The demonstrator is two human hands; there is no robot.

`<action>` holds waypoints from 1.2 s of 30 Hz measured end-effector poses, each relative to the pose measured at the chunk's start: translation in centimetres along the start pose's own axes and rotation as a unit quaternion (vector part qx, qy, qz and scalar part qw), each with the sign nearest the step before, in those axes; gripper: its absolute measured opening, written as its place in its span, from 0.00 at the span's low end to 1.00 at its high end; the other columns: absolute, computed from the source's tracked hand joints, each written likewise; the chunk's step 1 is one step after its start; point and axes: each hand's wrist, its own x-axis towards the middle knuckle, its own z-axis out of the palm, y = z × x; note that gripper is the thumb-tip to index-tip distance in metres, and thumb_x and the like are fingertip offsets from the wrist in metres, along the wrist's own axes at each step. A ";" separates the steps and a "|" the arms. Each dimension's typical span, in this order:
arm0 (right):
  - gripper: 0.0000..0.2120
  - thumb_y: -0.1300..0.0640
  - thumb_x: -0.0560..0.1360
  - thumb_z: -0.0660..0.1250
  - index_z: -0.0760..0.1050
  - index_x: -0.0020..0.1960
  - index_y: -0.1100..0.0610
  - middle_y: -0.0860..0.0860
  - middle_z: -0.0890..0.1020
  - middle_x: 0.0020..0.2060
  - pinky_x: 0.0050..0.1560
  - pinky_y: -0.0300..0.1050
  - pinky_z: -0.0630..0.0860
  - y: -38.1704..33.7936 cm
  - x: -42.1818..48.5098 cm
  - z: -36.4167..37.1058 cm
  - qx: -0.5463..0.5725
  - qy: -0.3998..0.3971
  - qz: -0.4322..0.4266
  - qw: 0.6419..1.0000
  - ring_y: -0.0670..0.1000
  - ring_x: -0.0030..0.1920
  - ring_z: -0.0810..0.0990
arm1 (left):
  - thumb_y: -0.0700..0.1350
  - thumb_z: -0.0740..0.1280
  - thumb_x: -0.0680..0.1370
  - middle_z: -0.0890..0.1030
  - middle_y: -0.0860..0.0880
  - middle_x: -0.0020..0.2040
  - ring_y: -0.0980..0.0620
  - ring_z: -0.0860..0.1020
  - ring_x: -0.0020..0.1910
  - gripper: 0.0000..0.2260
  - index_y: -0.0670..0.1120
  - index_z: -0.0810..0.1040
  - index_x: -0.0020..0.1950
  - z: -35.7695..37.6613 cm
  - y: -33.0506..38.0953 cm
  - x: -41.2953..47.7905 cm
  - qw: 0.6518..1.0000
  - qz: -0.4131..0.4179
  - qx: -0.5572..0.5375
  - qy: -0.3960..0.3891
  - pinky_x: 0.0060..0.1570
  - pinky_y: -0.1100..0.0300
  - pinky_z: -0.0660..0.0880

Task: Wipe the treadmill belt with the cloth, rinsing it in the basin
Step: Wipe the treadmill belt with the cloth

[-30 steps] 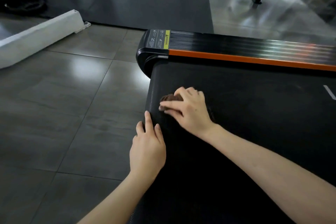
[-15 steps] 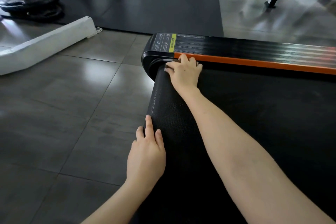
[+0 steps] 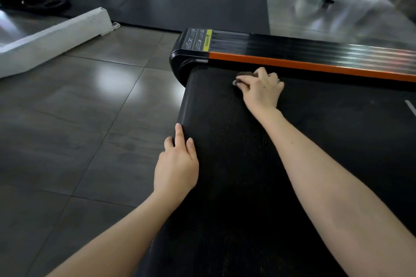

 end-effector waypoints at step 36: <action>0.12 0.44 0.76 0.60 0.80 0.55 0.41 0.52 0.78 0.44 0.40 0.52 0.70 -8.4 -24.6 -8.7 0.097 -0.062 -0.347 0.931 0.58 0.41 0.75 | 0.50 0.53 0.83 0.79 0.47 0.51 0.46 0.75 0.53 0.15 0.44 0.76 0.56 -7.4 -9.3 -16.2 0.959 -0.105 -0.234 0.124 0.52 0.54 0.68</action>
